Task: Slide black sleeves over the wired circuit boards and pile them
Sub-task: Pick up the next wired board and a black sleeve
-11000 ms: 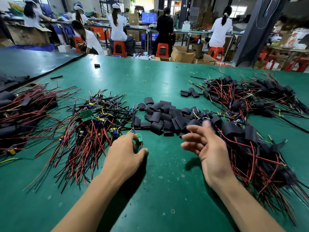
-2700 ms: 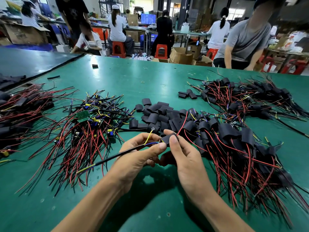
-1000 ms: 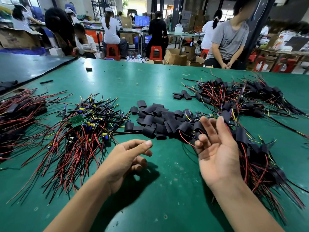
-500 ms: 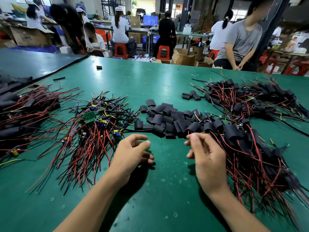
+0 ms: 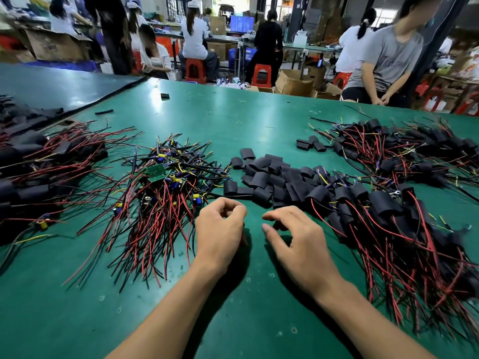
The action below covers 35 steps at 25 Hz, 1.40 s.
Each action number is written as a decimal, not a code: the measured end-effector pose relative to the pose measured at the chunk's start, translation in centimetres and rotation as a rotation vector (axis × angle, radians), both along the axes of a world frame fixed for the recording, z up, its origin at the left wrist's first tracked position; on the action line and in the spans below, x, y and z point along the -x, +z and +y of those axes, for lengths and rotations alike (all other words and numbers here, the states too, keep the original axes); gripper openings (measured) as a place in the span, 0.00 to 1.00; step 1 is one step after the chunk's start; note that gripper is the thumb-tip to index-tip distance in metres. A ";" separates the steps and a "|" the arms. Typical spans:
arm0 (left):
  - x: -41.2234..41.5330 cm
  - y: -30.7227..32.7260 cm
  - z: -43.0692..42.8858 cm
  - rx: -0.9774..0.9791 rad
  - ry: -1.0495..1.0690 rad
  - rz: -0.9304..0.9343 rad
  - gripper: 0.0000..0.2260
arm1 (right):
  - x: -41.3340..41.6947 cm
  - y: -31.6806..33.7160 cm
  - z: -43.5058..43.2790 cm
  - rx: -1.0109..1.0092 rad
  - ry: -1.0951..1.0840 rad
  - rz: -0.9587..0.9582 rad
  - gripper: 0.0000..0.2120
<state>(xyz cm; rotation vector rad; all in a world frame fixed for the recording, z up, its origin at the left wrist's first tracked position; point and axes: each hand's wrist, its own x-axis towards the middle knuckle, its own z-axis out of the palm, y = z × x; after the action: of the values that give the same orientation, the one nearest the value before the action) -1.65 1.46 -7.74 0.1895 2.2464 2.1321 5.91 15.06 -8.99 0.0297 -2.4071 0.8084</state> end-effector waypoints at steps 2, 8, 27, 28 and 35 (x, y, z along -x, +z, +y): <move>0.1 0.0 -0.2 -0.028 0.036 -0.026 0.08 | 2.2 0.2 -0.6 -0.055 -0.003 0.008 0.08; 0.1 0.2 -0.3 -0.072 -0.011 -0.069 0.09 | 10.5 1.4 -2.5 -0.418 0.001 -0.453 0.25; -2.3 1.2 0.0 0.175 0.019 0.360 0.04 | 2.6 7.8 2.2 -0.500 -0.226 -0.364 0.12; -2.8 1.4 0.1 0.150 0.032 0.420 0.04 | 1.6 8.0 2.7 -0.457 -0.239 -0.382 0.11; -2.4 1.6 -0.4 0.778 -0.211 0.634 0.26 | -3.9 4.6 4.0 -0.221 0.012 -0.494 0.09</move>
<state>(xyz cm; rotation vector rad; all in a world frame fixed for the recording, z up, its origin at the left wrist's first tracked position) 0.72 1.01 -6.11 1.1081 2.9982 1.0447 9.84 19.09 -4.37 -0.0776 -2.9563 0.6006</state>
